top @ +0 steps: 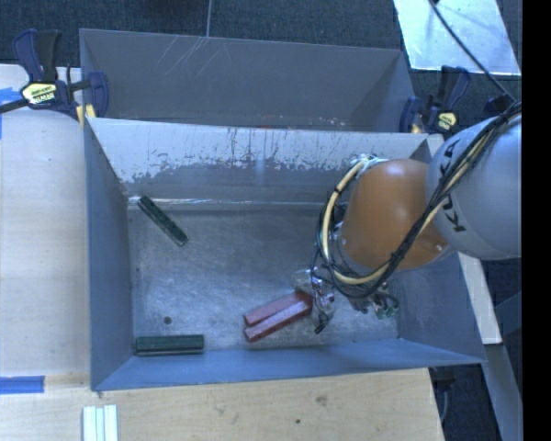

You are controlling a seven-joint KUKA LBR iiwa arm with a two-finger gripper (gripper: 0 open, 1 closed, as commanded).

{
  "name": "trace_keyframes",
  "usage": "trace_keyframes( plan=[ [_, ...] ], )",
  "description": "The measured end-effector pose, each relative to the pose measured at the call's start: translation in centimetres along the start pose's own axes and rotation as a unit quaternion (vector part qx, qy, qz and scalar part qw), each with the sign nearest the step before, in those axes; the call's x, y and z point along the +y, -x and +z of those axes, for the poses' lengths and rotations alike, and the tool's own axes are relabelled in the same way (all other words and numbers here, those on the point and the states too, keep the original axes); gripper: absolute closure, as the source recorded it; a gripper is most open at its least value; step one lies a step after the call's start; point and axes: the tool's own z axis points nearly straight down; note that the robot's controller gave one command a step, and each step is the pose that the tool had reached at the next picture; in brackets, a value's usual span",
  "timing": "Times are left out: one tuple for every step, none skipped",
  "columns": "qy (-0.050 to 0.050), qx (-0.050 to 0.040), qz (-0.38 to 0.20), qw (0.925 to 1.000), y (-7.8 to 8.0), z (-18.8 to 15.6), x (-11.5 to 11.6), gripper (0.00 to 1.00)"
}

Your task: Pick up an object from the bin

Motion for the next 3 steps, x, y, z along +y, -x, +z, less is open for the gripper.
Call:
trace_keyframes(
  plan=[
    [-0.002,-0.0046,-0.003,1.0,0.9,-13.8,-0.8,1.0],
    [0.0,-0.0004,-0.002,1.0,0.7,-13.3,-0.8,0.0],
    [0.002,0.0033,-0.049,0.9988,0.1,-1.0,0.6,0.0]
  ],
)
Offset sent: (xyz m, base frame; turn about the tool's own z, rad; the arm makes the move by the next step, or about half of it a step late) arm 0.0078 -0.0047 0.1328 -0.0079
